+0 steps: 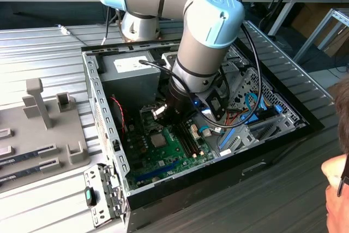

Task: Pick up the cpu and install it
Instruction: 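Place the cpu into insertion slot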

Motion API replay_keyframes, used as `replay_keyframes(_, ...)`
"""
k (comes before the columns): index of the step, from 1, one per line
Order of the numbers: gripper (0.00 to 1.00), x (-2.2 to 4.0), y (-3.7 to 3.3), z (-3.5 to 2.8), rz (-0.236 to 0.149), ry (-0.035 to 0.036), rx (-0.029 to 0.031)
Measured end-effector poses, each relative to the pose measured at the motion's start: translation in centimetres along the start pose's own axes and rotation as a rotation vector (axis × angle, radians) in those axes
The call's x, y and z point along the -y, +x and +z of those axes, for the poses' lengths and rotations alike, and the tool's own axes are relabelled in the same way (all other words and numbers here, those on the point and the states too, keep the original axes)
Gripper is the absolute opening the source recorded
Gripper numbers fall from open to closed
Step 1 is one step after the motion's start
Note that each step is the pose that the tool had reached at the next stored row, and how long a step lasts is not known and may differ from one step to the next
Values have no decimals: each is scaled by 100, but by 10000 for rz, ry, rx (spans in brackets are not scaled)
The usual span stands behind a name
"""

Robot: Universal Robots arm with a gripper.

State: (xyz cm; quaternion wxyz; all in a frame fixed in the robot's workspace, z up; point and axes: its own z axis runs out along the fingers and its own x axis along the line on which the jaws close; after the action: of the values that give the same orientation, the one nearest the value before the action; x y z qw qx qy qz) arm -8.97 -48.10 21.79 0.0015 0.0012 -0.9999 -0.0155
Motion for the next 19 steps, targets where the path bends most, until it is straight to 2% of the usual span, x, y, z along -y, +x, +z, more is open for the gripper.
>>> replay_keyframes(3,11,14,101,0,0,-3,0)
replay_keyframes(6,11,81,153,0,-1,-3,0)
replay_keyframes(12,11,91,273,21,1,-5,0)
replay_keyframes(15,11,121,279,28,0,-2,0)
replay_keyframes(19,11,127,318,49,-1,-3,0)
